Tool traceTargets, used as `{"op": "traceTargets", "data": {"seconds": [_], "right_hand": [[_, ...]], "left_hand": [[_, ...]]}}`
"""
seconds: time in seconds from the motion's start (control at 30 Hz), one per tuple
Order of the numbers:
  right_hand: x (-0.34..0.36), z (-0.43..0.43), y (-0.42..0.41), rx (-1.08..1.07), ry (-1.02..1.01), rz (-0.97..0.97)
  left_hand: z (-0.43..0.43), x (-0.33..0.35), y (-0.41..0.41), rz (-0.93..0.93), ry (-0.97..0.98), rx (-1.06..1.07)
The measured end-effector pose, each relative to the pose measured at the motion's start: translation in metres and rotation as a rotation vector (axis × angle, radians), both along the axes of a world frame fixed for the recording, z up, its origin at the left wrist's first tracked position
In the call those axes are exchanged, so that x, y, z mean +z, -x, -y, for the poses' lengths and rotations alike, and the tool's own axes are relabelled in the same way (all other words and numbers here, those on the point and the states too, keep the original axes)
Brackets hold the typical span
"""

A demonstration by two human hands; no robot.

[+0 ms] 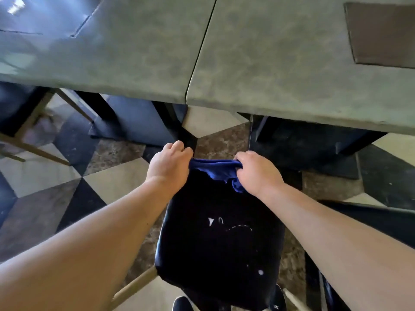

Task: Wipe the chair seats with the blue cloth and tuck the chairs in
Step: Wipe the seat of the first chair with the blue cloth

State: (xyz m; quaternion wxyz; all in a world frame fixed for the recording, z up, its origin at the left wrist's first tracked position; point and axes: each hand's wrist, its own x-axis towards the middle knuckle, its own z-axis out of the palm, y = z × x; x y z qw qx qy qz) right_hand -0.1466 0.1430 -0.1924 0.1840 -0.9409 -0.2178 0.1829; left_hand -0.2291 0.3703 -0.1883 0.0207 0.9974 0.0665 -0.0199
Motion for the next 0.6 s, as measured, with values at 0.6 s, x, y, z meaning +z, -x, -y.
{"op": "traceTargets", "data": {"seconds": [0.6], "right_hand": [[-0.189, -0.079, 0.063, -0.043, -0.023, -0.064]], "left_hand": [[0.012, -0.211, 0.107, -0.311, 0.370, 0.704]]}}
